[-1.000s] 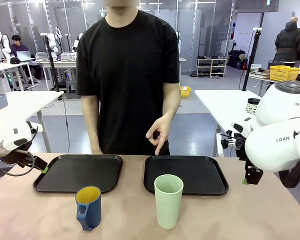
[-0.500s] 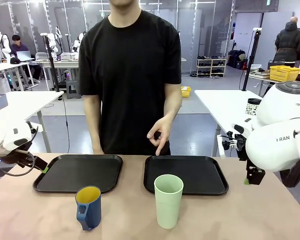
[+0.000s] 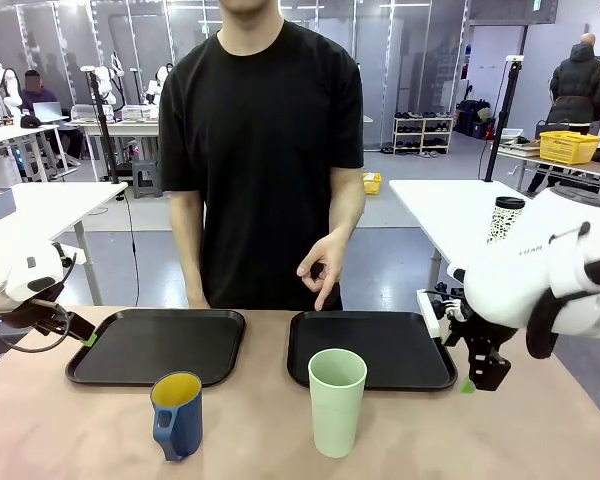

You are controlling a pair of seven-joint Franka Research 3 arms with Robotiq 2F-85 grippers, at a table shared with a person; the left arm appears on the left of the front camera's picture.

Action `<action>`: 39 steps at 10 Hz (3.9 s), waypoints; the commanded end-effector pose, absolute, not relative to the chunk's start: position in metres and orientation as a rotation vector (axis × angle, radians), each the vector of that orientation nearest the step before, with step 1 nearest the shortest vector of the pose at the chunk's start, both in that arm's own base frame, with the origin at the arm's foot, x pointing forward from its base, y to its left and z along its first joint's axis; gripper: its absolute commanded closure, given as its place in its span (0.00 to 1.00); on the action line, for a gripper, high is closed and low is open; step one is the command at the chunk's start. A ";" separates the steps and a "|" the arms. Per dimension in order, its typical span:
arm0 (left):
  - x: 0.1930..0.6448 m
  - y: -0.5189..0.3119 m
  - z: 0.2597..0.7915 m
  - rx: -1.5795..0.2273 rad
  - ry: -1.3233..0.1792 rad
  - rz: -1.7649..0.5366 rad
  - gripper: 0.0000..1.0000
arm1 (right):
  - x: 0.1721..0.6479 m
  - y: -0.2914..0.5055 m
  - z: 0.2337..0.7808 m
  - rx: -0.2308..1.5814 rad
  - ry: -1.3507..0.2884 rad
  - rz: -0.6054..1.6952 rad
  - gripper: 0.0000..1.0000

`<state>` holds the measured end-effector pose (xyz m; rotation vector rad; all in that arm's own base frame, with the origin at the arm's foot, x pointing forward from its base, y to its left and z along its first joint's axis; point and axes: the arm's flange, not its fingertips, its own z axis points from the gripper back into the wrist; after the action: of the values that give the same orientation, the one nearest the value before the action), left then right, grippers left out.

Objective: Sort and store the cups by type.
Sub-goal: Pick up the Reusable plastic cup.

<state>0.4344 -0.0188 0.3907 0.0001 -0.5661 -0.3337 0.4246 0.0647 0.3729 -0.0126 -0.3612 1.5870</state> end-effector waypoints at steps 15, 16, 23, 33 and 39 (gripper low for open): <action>0.435 -0.017 0.391 0.003 -0.571 -0.336 0.00 | 0.432 0.044 0.257 0.853 -0.989 1.554 0.00; 0.435 -0.017 0.391 0.003 -0.571 -0.336 0.00 | 0.433 0.047 0.253 0.896 -1.010 1.538 0.00; 0.435 -0.017 0.391 0.003 -0.571 -0.336 0.00 | 0.436 0.056 0.279 0.914 -0.969 1.525 0.00; 0.435 -0.017 0.391 0.003 -0.571 -0.336 0.00 | 0.437 0.112 0.257 1.127 -0.956 1.578 0.00; 0.435 -0.017 0.391 0.003 -0.571 -0.336 0.00 | 0.439 0.141 0.247 1.203 -0.956 1.565 0.00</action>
<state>0.4343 -0.0188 0.3906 0.0006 -0.5660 -0.3338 0.4342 0.1331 0.2494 1.1931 -0.9262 1.5695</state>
